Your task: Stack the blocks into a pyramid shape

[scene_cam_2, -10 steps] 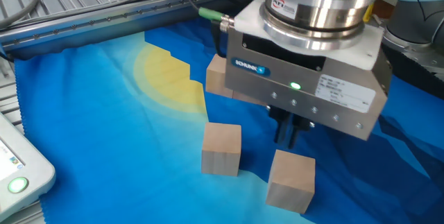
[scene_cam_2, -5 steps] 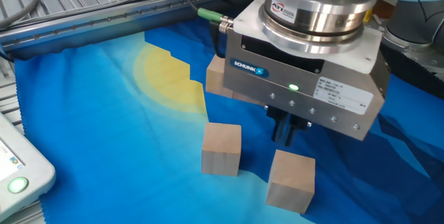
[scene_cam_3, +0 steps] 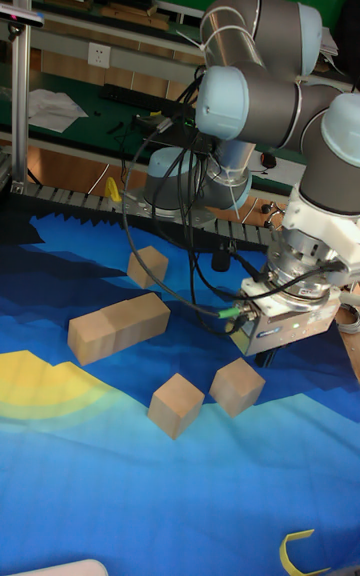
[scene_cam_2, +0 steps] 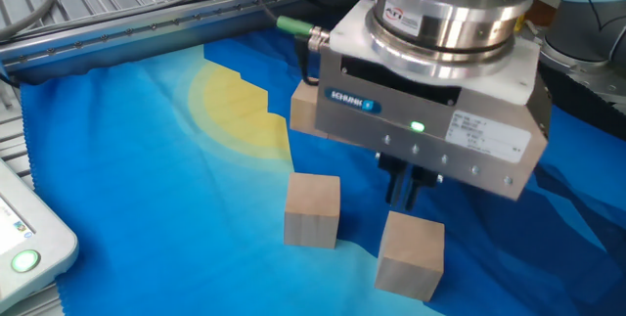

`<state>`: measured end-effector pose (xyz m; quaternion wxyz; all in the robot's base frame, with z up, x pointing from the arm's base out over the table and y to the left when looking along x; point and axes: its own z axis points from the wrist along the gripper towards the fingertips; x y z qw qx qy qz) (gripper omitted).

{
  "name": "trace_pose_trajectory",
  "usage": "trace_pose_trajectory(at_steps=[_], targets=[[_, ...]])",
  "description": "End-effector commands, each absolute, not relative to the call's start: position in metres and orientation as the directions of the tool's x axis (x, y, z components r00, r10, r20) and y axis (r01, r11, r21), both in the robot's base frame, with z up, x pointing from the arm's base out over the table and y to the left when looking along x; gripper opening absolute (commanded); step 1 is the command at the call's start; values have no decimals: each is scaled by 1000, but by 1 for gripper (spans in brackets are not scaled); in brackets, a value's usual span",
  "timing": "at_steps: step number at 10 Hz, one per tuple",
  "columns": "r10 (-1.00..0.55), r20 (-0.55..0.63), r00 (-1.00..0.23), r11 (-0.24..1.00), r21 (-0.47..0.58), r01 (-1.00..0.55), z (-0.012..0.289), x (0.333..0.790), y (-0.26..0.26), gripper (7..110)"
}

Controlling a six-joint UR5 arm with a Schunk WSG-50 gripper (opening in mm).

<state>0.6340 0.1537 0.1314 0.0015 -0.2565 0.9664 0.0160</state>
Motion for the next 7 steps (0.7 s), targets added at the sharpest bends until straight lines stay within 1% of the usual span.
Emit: trace_pose_trajectory(at_steps=[1,3,5,7], targets=[[-536,-10,-844,842,65,-535,118,655,172,7],[-529,-17,-848,847,54,-529,94,661,175,7],[-525,-9,-851,851,26,-525,85,665,172,7],[-518,-23,-855,855,23,-519,76,668,178,7]])
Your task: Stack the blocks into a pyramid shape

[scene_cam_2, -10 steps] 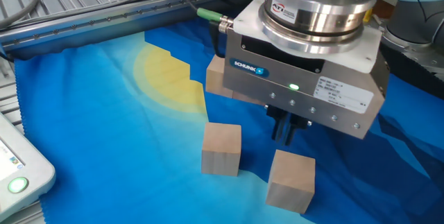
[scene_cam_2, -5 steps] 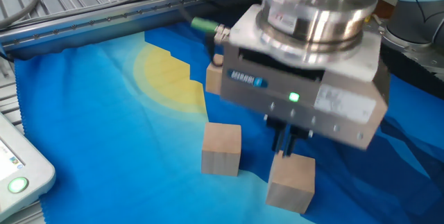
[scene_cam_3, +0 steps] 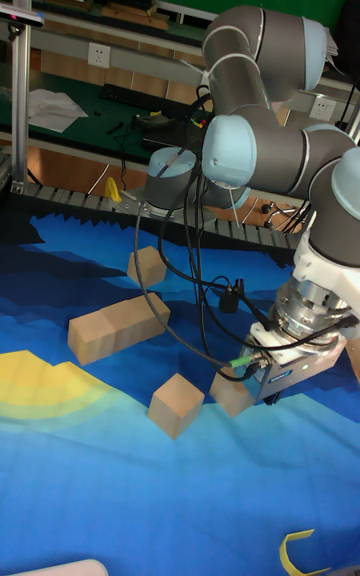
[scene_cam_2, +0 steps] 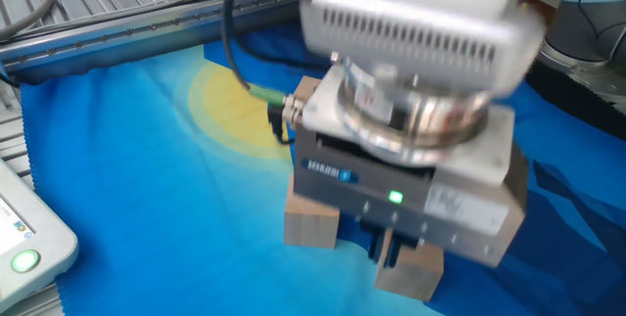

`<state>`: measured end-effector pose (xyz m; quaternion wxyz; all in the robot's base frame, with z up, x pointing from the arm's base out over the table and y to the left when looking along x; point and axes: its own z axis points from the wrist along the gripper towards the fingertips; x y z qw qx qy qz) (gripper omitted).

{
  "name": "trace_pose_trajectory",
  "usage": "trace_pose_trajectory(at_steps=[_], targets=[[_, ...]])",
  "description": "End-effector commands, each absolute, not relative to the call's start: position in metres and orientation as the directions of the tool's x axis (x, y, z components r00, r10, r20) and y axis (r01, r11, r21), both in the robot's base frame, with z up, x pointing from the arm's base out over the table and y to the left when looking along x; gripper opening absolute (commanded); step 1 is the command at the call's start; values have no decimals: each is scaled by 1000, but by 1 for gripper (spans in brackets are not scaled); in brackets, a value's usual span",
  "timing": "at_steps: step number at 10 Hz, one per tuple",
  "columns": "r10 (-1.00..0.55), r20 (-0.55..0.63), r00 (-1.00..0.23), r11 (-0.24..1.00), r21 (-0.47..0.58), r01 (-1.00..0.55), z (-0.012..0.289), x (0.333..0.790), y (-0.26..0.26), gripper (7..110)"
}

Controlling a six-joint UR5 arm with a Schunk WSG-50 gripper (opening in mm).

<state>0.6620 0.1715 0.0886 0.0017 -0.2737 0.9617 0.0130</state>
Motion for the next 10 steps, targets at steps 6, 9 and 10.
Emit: trace_pose_trajectory(at_steps=[6,9,10], targets=[[-503,-30,-863,863,30,-504,77,669,183,7],[-527,-3,-850,848,70,-526,92,656,185,7],[-528,-12,-849,845,89,-527,101,652,186,7]])
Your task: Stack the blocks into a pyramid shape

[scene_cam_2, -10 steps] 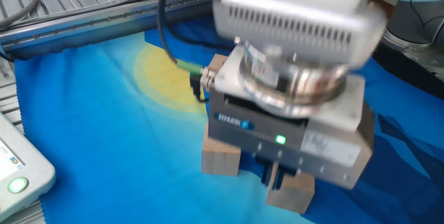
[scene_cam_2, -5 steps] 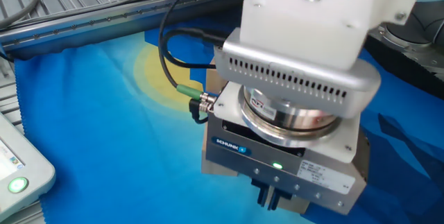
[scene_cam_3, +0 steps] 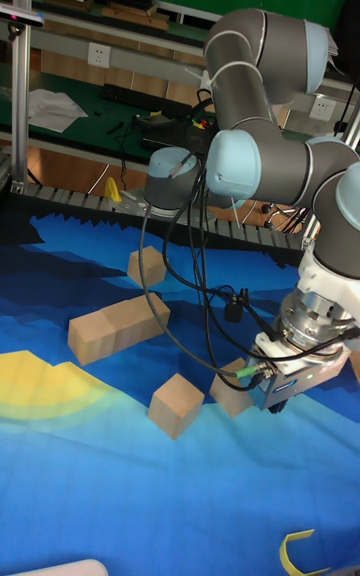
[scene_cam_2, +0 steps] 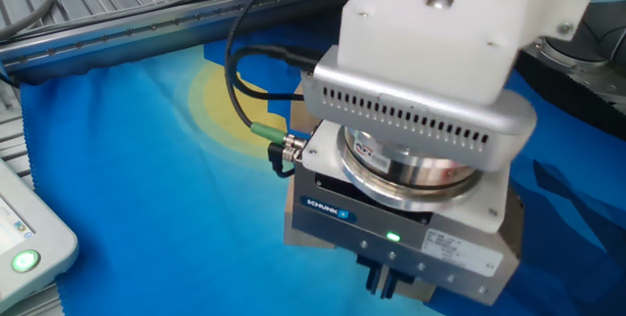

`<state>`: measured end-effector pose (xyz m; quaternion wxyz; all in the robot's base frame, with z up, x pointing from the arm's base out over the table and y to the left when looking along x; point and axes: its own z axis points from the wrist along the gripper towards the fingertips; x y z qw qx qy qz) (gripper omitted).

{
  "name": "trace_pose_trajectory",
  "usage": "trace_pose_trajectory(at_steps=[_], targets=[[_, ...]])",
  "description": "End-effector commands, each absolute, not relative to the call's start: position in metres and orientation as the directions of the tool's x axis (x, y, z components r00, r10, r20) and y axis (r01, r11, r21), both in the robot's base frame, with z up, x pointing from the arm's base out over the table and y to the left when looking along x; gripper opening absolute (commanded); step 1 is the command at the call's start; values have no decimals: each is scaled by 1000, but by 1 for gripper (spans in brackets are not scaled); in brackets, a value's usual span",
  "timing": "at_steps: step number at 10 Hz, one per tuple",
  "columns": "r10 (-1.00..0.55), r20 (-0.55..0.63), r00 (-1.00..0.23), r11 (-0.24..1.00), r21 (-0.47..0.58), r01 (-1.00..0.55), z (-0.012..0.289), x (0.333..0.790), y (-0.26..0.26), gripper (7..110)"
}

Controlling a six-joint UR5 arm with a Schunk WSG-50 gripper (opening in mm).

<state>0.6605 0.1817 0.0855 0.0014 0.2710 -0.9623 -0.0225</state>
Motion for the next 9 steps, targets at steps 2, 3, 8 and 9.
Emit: trace_pose_trajectory(at_steps=[2,3,8,9], targets=[[-524,-19,-852,848,83,-524,104,654,183,7],[-517,-23,-856,852,80,-517,103,655,183,7],[-405,-28,-914,913,38,-406,103,663,174,7],[-396,-62,-916,912,90,-400,104,666,189,7]])
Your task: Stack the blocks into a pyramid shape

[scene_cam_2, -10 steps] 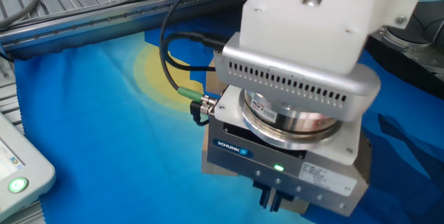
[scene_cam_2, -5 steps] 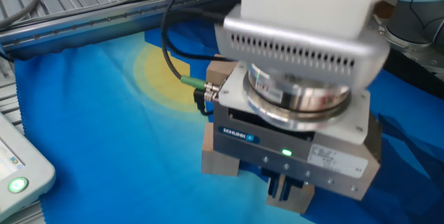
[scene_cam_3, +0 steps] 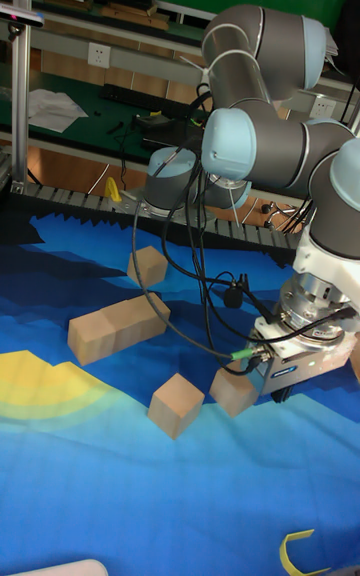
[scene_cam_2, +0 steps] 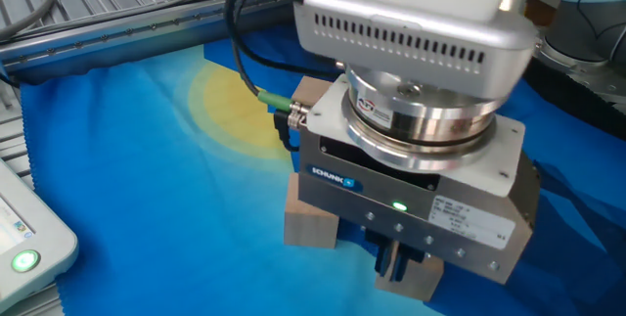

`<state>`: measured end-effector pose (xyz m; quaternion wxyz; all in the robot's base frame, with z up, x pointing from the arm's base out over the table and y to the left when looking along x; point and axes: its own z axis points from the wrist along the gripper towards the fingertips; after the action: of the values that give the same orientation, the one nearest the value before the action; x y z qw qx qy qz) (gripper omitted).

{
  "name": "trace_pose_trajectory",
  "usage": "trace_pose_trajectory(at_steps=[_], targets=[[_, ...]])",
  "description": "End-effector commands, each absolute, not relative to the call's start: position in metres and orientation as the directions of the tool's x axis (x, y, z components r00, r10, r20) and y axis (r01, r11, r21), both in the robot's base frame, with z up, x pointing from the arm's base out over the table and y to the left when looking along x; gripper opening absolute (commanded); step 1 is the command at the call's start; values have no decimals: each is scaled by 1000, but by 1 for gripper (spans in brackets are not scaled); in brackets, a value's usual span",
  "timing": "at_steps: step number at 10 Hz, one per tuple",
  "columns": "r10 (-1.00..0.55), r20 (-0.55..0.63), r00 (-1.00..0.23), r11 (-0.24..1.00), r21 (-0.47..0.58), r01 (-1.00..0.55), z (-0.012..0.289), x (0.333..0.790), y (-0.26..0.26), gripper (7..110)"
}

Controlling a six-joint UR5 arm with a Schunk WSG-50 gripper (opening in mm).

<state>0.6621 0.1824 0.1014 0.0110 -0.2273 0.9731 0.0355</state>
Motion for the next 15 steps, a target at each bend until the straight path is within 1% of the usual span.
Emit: trace_pose_trajectory(at_steps=[1,2,3,4,5,6,9,10,11,12,13,14,15], targets=[[-392,-117,-912,909,104,-404,106,677,198,7],[-377,-146,-915,915,96,-392,106,685,199,7],[-350,-140,-926,927,88,-364,106,686,196,7],[-331,-123,-936,939,57,-340,105,685,186,7],[-323,-118,-939,942,60,-331,105,684,186,7],[-316,-129,-940,941,85,-328,106,685,193,7],[-372,-135,-918,918,93,-385,106,683,197,7],[-393,-119,-912,906,120,-406,106,676,202,7],[-394,-116,-912,905,125,-407,106,675,203,7],[-414,-98,-905,897,126,-424,83,695,223,7],[-432,-99,-896,894,86,-440,55,721,238,7],[-463,-79,-883,884,22,-466,32,733,232,7],[-476,-92,-875,877,21,-479,28,734,239,7]])
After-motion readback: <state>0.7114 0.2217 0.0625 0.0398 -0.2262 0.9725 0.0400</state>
